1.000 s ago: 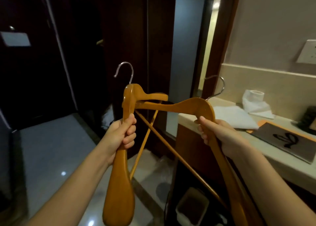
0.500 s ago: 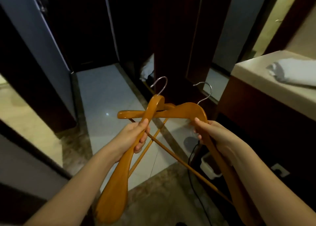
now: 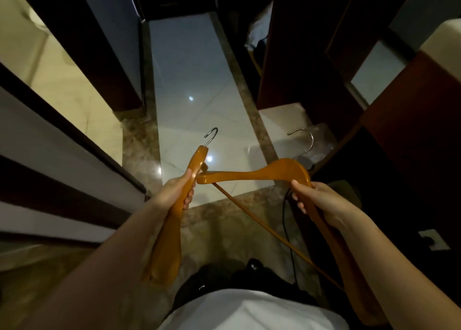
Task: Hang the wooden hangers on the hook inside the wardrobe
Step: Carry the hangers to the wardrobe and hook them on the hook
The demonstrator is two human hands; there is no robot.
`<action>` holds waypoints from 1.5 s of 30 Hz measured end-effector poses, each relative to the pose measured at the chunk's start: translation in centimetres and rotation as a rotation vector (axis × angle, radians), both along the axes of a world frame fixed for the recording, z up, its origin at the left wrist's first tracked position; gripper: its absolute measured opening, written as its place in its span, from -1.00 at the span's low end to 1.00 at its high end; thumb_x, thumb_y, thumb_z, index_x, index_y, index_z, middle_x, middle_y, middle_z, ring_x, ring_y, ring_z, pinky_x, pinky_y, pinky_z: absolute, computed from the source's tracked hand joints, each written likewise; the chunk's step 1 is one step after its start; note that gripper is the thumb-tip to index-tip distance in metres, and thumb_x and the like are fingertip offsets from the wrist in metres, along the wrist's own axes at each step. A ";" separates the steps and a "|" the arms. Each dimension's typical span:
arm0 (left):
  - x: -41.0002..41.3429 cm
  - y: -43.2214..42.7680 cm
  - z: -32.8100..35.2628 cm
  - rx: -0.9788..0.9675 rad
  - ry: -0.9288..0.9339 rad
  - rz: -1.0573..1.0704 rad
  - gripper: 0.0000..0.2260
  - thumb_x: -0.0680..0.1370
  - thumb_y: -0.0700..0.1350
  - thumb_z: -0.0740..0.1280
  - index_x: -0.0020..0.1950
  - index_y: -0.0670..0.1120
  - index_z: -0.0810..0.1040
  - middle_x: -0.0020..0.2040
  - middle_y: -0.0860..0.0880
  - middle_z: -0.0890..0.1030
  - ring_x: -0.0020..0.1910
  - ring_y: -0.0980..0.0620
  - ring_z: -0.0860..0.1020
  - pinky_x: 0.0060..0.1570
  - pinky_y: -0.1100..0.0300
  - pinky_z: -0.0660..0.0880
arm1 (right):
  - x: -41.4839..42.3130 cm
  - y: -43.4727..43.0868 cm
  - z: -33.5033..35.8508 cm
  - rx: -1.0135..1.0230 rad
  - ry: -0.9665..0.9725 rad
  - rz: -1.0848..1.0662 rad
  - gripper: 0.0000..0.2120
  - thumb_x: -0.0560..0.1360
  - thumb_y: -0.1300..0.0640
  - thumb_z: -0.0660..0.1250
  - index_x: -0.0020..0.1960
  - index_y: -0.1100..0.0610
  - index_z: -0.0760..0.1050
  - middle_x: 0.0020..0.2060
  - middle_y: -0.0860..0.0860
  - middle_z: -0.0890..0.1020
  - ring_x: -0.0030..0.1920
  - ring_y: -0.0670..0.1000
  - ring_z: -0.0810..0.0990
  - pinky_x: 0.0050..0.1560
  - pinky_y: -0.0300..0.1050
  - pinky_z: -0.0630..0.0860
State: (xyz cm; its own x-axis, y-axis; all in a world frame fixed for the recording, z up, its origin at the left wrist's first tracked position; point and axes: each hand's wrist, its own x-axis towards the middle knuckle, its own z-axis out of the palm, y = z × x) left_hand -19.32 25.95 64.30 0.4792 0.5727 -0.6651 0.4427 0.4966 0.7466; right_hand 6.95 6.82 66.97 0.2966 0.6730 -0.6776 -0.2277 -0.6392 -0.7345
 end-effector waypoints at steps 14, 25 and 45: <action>-2.1 -5.5 -7.9 -0.060 0.319 0.064 -0.73 0.55 0.05 0.25 -0.02 -0.15 0.53 -0.23 -0.08 0.53 -0.34 0.05 0.49 -0.31 0.23 0.48 | 4.8 -1.3 -10.3 -0.277 -0.131 0.107 -0.84 0.52 0.09 0.30 -0.13 0.19 0.49 -0.30 0.10 0.53 -0.36 -0.01 0.51 -0.37 -0.22 0.44; -3.8 -2.7 -11.1 -0.116 0.501 0.028 -0.82 0.56 -0.04 0.26 0.05 -0.13 0.50 -0.14 -0.11 0.53 -0.26 0.00 0.49 -0.30 0.22 0.43 | 5.2 5.8 -13.7 -0.459 -0.187 0.261 -0.85 0.52 0.15 0.31 -0.06 0.26 0.50 -0.33 0.12 0.49 -0.38 0.03 0.46 -0.37 -0.15 0.37; 0.6 18.8 -12.2 -0.090 0.570 -0.177 -0.78 0.56 -0.05 0.27 0.18 -0.06 0.43 -0.16 -0.08 0.55 -0.28 0.04 0.54 -0.35 0.27 0.44 | 8.3 31.2 -12.2 -0.394 -0.422 0.248 -0.88 0.48 0.15 0.33 -0.22 0.06 0.43 -0.22 0.09 0.57 -0.09 0.14 0.59 0.10 0.10 0.52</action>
State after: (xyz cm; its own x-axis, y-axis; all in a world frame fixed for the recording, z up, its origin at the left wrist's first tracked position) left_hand -18.71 44.73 52.08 0.1159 0.4458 -0.8876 0.8426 0.4290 0.3255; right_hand 15.25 37.98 54.73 0.4599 0.4793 -0.7475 0.2205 -0.8771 -0.4267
